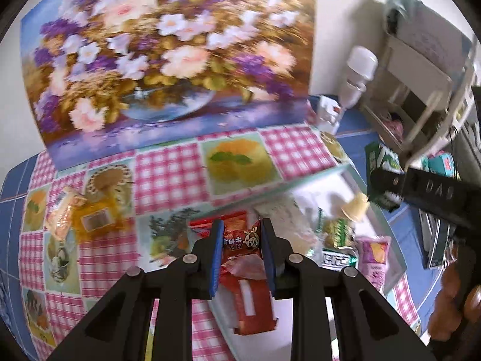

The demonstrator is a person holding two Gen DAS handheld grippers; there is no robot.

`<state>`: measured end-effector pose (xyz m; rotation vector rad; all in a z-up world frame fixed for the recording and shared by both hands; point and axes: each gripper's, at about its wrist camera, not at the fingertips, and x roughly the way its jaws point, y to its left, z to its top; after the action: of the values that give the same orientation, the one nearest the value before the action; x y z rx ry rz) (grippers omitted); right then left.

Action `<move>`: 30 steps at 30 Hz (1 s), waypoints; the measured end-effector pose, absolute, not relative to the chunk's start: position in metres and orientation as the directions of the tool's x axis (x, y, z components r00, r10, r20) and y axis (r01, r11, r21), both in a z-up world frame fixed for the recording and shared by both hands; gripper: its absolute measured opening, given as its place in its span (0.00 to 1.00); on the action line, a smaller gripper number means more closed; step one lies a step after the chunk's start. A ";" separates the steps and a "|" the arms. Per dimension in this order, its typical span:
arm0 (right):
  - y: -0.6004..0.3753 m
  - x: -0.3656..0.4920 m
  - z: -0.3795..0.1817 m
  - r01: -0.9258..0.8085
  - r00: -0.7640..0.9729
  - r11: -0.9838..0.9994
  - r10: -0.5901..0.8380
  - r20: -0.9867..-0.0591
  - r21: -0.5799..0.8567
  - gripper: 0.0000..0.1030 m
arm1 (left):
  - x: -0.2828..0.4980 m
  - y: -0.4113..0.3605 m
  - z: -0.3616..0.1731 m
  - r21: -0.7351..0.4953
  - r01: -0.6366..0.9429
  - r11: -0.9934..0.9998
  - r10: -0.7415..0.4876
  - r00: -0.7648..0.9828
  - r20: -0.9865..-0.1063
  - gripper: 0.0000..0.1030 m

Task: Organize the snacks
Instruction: 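Carry the red candy with the left tool while the right tool carries the biscuit pack over the tray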

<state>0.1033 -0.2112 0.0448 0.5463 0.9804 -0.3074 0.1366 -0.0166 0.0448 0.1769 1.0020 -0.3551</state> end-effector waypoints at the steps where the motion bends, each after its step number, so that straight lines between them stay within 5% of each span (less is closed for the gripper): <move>1: -0.215 0.101 0.044 0.488 0.526 0.822 -0.009 -0.851 0.294 0.42 | 0.135 -0.021 0.043 -0.013 0.378 0.926 -0.208 0.481 -0.852 0.25; 26: -0.199 0.088 -0.008 0.481 0.354 0.840 0.075 -0.932 0.250 0.43 | 0.100 -0.057 0.005 -0.017 0.426 0.904 -0.178 0.342 -0.923 0.27; 30: -0.199 0.089 -0.011 0.483 0.341 0.841 0.074 -0.937 0.242 0.43 | 0.101 -0.054 0.003 -0.018 0.413 0.910 -0.169 0.332 -0.928 0.39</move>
<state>0.0888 -0.1989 -0.0110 0.5387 1.2075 -0.2835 0.1008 -0.0536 0.0027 0.2382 1.1747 -0.3850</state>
